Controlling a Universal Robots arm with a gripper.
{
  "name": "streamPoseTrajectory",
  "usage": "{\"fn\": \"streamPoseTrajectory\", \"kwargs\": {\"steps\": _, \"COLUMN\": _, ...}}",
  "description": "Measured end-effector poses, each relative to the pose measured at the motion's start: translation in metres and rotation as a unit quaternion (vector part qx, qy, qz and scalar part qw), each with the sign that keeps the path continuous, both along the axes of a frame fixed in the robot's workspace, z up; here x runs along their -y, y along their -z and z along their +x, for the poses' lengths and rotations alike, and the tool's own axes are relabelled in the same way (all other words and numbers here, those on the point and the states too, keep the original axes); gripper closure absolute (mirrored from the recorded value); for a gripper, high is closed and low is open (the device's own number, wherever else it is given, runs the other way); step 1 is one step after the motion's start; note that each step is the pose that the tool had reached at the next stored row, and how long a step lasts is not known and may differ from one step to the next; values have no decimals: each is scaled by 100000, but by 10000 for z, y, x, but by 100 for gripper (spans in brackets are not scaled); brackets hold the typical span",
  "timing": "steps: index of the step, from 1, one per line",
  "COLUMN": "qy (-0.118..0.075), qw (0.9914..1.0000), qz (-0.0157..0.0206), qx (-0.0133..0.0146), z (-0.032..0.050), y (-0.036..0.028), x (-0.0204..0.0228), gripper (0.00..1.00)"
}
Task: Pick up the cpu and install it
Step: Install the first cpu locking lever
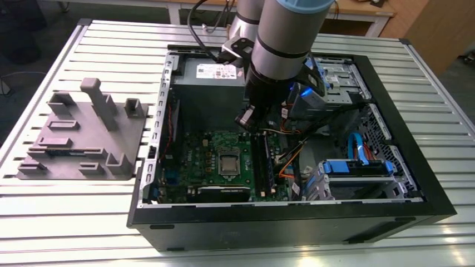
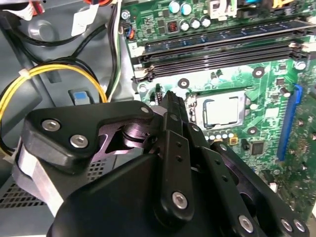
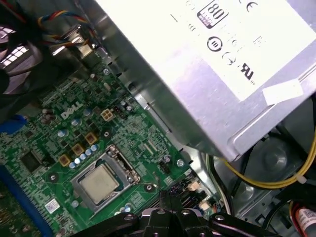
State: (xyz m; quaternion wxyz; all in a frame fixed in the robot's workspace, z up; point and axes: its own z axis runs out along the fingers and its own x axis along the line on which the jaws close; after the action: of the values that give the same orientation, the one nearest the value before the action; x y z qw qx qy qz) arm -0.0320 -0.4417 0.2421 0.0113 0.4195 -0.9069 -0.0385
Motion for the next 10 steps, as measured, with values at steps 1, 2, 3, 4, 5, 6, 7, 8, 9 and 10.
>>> {"fn": "streamPoseTrajectory", "kwargs": {"steps": 1, "qy": -1, "qw": 100000, "qz": 1, "qx": -2, "z": 0, "y": 4, "x": -11, "gripper": 90}}
{"fn": "streamPoseTrajectory", "kwargs": {"steps": 2, "qy": 0, "qw": 100000, "qz": 1, "qx": 0, "z": 0, "y": 9, "x": -20, "gripper": 90}}
{"fn": "streamPoseTrajectory", "kwargs": {"steps": 3, "qy": 0, "qw": 100000, "qz": -3, "qx": -2, "z": -1, "y": 12, "x": -31, "gripper": 90}}
{"fn": "streamPoseTrajectory", "kwargs": {"steps": 4, "qy": -3, "qw": 100000, "qz": -1, "qx": -2, "z": -2, "y": 14, "x": -39, "gripper": 90}}
{"fn": "streamPoseTrajectory", "kwargs": {"steps": 5, "qy": -3, "qw": 100000, "qz": 3, "qx": -3, "z": -4, "y": 17, "x": -46, "gripper": 90}}
{"fn": "streamPoseTrajectory", "kwargs": {"steps": 6, "qy": -5, "qw": 100000, "qz": 6, "qx": 0, "z": -8, "y": 20, "x": -54, "gripper": 90}}
{"fn": "streamPoseTrajectory", "kwargs": {"steps": 7, "qy": -6, "qw": 100000, "qz": 10, "qx": 2, "z": -15, "y": 23, "x": -57, "gripper": 90}}
{"fn": "streamPoseTrajectory", "kwargs": {"steps": 8, "qy": -6, "qw": 100000, "qz": 7, "qx": 0, "z": -28, "y": 26, "x": -58, "gripper": 90}}
{"fn": "streamPoseTrajectory", "kwargs": {"steps": 9, "qy": -6, "qw": 100000, "qz": -2, "qx": -2, "z": -43, "y": 28, "x": -58, "gripper": 90}}
{"fn": "streamPoseTrajectory", "kwargs": {"steps": 10, "qy": -6, "qw": 100000, "qz": -6, "qx": -6, "z": -55, "y": 30, "x": -58, "gripper": 90}}
